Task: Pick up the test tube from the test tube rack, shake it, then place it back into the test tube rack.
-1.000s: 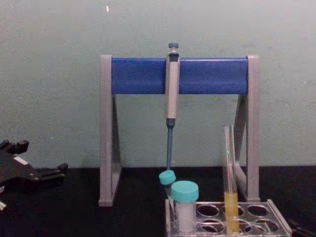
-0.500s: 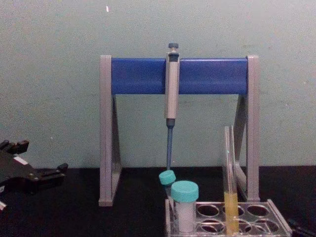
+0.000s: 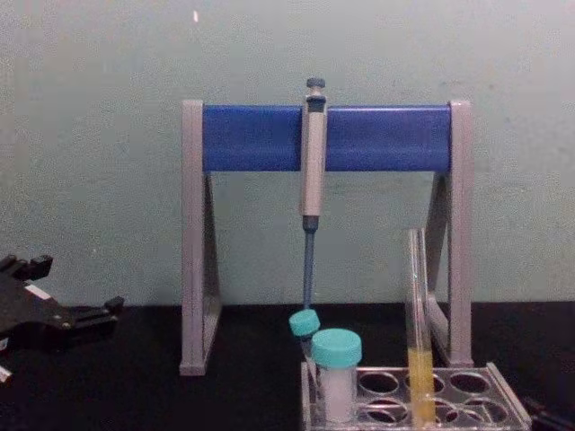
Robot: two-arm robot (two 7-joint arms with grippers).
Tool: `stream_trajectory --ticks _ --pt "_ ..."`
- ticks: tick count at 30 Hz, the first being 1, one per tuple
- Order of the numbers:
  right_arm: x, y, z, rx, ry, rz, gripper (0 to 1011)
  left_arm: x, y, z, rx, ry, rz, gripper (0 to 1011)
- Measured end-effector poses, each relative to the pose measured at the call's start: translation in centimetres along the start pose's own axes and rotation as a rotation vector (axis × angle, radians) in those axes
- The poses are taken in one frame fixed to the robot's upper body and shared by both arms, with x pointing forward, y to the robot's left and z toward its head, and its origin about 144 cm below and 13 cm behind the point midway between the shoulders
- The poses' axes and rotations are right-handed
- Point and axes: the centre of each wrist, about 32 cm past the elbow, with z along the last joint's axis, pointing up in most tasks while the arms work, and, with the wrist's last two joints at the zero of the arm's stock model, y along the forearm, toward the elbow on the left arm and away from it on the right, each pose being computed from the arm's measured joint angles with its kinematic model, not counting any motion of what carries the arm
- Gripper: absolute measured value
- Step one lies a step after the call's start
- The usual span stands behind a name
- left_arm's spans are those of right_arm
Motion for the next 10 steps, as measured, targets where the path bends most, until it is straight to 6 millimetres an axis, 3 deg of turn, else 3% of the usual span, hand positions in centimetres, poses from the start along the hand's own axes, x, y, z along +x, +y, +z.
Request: stream_trajectory --ticks 10 --pt "0.0 0.0 0.0 0.0 0.001 -0.001 1000 0.0 0.0 0.0 0.0 0.0 0.0 1010"
